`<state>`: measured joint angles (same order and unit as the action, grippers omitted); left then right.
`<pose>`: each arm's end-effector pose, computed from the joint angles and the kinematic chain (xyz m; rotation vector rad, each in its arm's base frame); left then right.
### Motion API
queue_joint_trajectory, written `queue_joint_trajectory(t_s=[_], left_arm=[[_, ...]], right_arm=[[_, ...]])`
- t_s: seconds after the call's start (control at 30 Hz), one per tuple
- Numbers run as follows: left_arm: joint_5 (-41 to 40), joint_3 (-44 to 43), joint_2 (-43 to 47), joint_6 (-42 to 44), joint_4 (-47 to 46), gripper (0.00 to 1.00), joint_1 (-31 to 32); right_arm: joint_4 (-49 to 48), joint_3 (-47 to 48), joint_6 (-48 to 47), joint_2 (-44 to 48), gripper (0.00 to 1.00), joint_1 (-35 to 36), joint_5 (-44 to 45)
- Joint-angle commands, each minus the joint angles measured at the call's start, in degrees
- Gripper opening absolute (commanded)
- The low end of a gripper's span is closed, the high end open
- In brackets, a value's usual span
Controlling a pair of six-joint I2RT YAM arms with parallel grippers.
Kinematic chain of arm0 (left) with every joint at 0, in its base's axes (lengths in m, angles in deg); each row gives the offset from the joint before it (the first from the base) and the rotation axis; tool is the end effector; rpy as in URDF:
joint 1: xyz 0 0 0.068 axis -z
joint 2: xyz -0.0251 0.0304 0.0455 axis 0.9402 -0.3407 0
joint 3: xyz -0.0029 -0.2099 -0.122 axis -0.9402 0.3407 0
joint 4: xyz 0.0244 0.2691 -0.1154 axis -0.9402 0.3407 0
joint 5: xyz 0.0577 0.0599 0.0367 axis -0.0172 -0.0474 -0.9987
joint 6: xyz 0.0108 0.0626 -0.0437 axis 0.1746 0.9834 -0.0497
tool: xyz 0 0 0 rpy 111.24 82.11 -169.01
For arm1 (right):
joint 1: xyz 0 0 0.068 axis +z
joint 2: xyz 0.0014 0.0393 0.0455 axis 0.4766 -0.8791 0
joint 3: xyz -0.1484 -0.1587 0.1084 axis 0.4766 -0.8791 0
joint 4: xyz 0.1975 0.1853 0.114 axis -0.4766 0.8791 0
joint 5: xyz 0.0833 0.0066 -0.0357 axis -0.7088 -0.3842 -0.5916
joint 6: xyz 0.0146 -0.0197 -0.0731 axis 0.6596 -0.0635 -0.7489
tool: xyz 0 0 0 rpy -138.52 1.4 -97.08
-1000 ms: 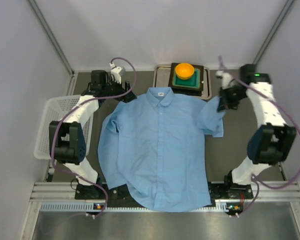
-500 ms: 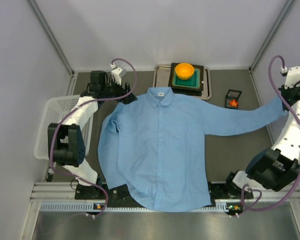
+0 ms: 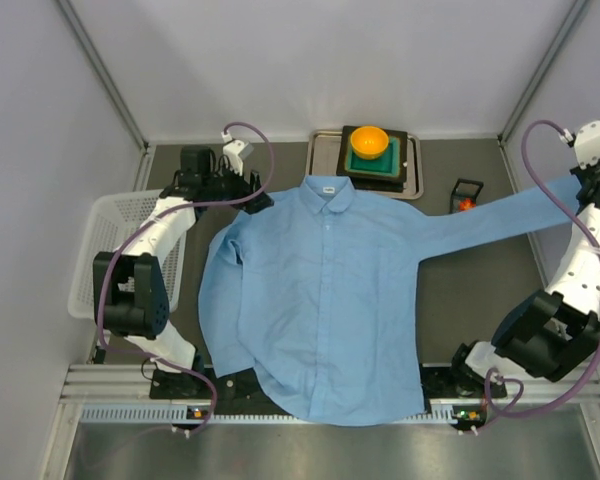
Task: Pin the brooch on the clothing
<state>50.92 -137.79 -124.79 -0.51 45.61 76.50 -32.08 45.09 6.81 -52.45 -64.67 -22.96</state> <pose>0.4067 -0.0891 0.2206 0.6299 2.0210 -0.7794 0.3048 -0.2214 0.3548 -0.3627 2.1873 -0.9106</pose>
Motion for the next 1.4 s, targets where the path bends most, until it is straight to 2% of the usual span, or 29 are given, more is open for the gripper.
queue_joint_trajectory(t_s=[0.0,0.33,0.5,0.63,0.73,0.8,0.93,1.17,1.27,1.37], left_arm=[[0.1,-0.7,1.7,-0.1,-0.9,0.78,0.2],[-0.4,-1.1,1.3,0.7,0.2,0.78,0.2],[-0.7,-1.7,1.7,3.3,3.9,0.78,0.2],[-2.0,-2.5,2.4,6.5,9.2,0.79,0.1],[-3.2,-3.1,3.2,8.9,14.2,0.79,-0.3],[-3.9,-3.0,3.8,9.4,17.0,0.79,-1.1],[-4.8,-3.0,4.4,10.4,19.7,0.79,-2.4],[-6.1,-1.3,6.1,10.8,19.3,0.79,-3.6],[-5.8,-0.8,6.1,10.6,18.9,0.79,-3.8],[-5.2,-0.7,5.8,10.4,18.6,0.79,-3.8]], right_arm=[[-9.6,-2.7,-6.2,3.1,0.0,-1.1,2.5],[-13.4,-4.8,-8.0,2.7,0.0,-1.9,2.7],[-5.5,-13.2,-12.5,8.2,0.0,-1.3,-2.8],[-4.8,-24.7,-15.0,12.5,0.0,-0.7,-2.5],[-5.2,-30.0,-16.1,13.3,0.0,-0.7,0.2],[-6.6,-32.5,-16.6,13.0,0.0,-0.8,3.3],[-16.3,-38.5,-17.0,11.7,0.0,-1.8,6.5],[-28.1,-42.9,-20.8,11.7,0.05,-3.3,9.7],[-30.2,-45.2,-23.7,13.2,0.06,-3.3,9.6],[-28.4,-46.3,-24.6,14.1,0.09,-3.3,9.8]])
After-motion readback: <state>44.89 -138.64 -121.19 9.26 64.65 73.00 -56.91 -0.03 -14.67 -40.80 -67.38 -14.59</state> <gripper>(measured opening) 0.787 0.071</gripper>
